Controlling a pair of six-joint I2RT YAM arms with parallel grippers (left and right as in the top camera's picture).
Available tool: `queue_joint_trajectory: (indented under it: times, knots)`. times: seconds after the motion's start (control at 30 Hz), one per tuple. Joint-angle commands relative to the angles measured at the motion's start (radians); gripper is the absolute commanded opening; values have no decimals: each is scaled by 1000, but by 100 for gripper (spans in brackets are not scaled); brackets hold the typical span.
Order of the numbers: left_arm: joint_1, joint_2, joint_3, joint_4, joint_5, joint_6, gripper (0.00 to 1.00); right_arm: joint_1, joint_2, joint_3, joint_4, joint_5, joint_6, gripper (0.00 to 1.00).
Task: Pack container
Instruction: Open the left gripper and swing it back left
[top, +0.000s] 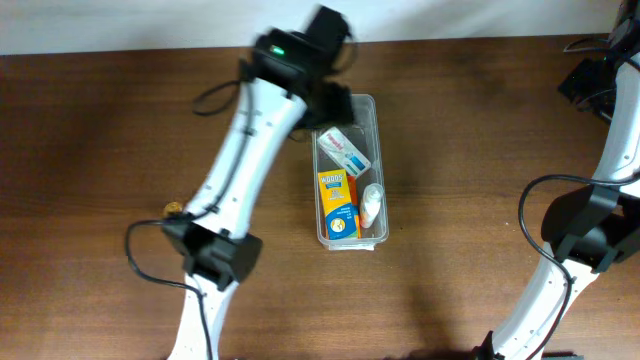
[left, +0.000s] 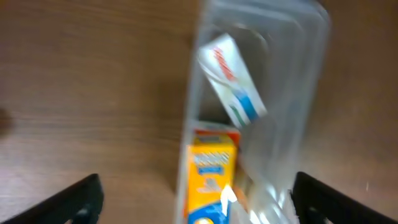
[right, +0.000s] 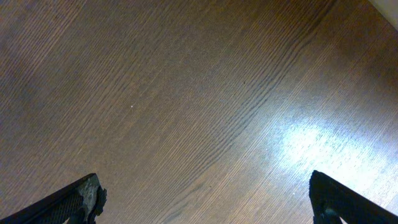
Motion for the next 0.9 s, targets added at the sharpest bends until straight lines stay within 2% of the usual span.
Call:
queue_joint_trajectory:
  times: [0.0, 0.3, 0.67, 0.8, 0.87]
  knots:
    - [108, -2, 16, -5, 44, 14, 99, 1, -4, 0, 0, 19, 4, 98]
    - [293, -2, 15, -5, 34, 245, 99, 1, -4, 0, 0, 19, 4, 98]
    - [589, -2, -59, -5, -44, 376, 99, 1, -4, 0, 0, 19, 4, 98]
    - [708, -2, -79, -5, 38, 383, 99, 1, -4, 0, 0, 19, 4, 98]
    - [744, -2, -91, -5, 90, 423, 99, 1, -4, 0, 0, 19, 3, 98]
